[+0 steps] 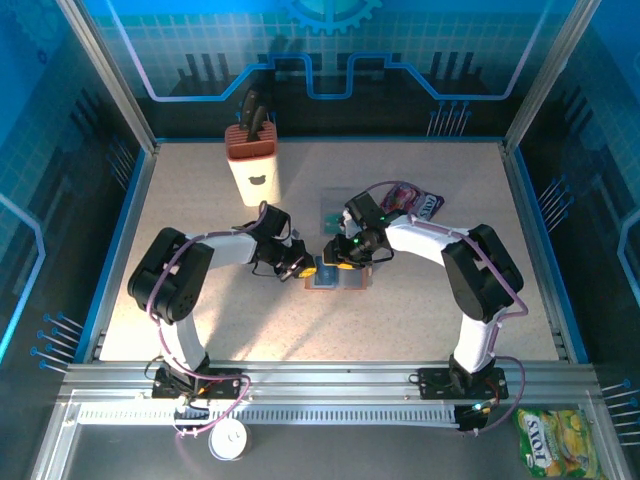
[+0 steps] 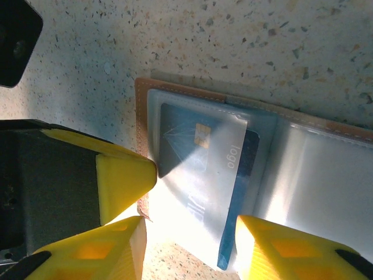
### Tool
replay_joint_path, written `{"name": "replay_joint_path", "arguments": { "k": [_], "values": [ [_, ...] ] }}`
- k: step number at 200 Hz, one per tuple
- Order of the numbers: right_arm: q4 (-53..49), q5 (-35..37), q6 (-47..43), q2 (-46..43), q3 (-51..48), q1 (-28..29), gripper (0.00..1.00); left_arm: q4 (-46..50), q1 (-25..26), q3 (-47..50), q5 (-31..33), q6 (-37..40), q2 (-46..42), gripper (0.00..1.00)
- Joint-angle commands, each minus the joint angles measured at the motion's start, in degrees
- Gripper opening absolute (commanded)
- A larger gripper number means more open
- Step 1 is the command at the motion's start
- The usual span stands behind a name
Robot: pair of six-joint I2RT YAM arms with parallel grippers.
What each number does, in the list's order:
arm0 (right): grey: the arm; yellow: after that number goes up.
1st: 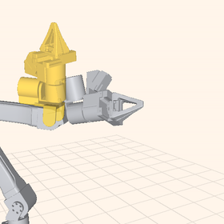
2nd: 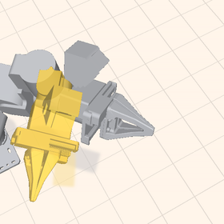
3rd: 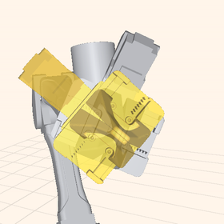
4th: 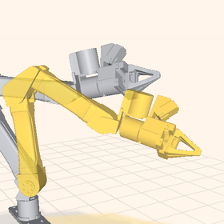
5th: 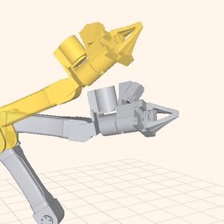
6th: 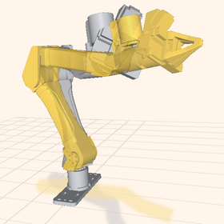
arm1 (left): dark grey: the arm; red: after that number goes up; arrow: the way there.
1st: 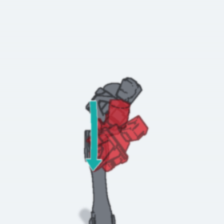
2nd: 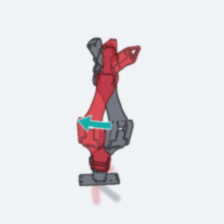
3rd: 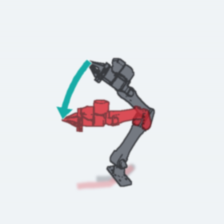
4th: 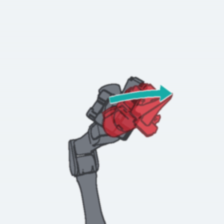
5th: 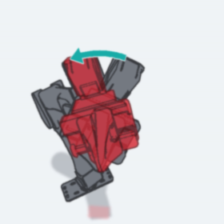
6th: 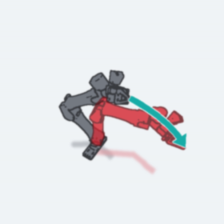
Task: Take the credit cards out of the card holder
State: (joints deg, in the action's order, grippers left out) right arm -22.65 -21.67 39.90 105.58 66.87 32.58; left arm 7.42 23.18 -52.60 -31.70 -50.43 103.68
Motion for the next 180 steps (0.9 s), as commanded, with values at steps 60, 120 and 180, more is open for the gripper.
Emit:
{"name": "replay_joint_path", "arguments": {
  "k": [60,120,180],
  "values": [
    [1.46,-2.3,1.36,2.83,0.99,0.9,0.45,1.81,-0.2,1.47,1.02,1.39,1.24,0.07],
    [2.7,-2.98,1.94,3.71,0.8,1.12,0.44,2.07,-0.24,1.56,1.09,1.47,0.91,0.07],
    [4.01,-3.94,2.42,4.2,0.55,1.32,0.41,1.94,-0.24,1.79,1.07,1.31,0.91,0.07]
  ]
}}
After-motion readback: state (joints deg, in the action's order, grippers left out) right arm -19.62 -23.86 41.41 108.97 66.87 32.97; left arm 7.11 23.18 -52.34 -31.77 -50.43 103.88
